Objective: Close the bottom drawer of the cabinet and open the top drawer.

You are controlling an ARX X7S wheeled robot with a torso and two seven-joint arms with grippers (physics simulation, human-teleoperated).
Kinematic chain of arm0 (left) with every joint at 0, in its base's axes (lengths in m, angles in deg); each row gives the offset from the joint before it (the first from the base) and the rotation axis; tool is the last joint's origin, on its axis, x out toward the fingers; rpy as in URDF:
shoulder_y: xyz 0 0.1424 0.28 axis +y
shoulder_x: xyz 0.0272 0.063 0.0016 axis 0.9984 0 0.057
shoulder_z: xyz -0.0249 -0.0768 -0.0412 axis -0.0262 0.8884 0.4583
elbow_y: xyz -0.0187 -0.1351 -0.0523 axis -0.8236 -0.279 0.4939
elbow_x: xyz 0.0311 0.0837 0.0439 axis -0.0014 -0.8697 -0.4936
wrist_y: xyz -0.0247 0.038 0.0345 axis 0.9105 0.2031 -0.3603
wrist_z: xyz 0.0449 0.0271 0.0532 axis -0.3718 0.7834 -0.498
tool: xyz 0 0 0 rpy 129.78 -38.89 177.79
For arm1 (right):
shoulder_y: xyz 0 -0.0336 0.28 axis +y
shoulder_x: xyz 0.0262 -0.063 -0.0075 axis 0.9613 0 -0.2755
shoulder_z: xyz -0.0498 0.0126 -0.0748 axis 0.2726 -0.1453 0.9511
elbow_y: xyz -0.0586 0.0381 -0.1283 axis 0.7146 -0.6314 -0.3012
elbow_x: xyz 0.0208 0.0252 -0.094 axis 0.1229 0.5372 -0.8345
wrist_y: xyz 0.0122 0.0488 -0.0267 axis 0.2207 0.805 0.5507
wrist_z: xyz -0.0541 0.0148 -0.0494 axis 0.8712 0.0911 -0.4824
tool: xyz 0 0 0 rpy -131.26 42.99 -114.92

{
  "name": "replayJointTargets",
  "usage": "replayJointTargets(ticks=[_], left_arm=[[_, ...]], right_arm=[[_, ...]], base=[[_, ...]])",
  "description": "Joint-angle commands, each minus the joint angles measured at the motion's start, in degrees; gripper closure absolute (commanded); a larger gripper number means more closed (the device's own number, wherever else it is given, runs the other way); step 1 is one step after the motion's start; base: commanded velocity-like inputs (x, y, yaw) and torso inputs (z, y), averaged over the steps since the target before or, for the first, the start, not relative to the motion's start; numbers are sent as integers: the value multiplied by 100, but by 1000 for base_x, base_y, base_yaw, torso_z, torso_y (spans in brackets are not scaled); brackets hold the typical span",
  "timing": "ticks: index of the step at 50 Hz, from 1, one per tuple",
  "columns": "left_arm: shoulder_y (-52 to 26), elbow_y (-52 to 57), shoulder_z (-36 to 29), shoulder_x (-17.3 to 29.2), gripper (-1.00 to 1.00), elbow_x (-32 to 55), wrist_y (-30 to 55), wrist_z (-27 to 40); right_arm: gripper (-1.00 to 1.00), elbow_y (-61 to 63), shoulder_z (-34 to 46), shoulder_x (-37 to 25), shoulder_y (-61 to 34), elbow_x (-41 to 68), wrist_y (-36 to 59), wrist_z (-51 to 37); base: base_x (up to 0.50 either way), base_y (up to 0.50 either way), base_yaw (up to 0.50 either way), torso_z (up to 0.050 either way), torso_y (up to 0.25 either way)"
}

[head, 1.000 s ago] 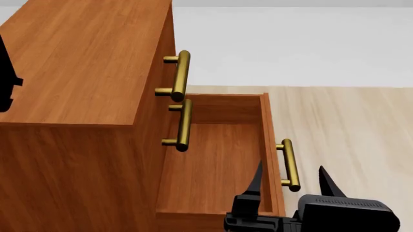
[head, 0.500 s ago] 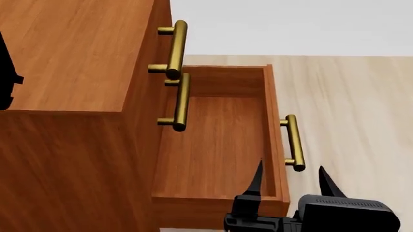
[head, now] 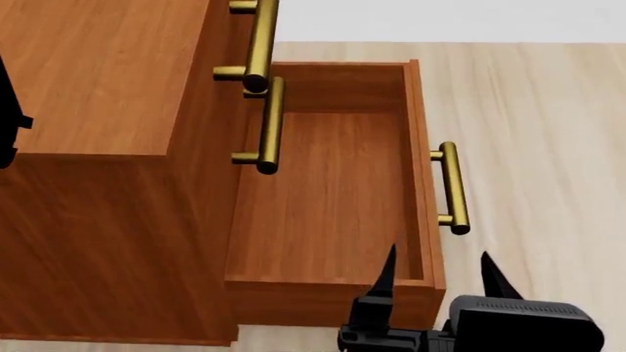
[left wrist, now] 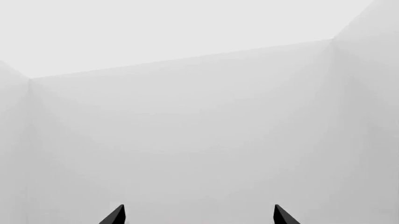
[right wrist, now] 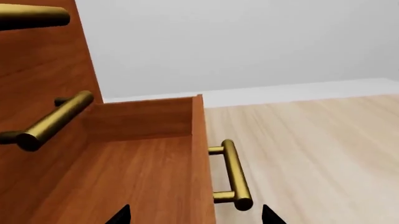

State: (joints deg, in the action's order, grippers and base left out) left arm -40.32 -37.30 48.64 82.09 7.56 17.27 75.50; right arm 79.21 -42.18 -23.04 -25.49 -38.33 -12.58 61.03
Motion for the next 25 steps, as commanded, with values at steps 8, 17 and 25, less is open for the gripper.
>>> replayJointTargets(ticks=[8,17,25], left_arm=[[37,-18,-4,32,-100,38,-59,35],[29,-31,-35,68,-100,25,-78,54],[-7,-36,-54,90,-100,39,-63,68]], right_arm=[[-100,124,-308,-156,-99,-68,138,-365],[-100,-257,-600,-263,-369,-109,193,-538],[-100,-632,-874,-413,-694,-98,264,-626]], base=[[0,0,0,0,0],[0,0,0,0,0],[0,0,0,0,0]])
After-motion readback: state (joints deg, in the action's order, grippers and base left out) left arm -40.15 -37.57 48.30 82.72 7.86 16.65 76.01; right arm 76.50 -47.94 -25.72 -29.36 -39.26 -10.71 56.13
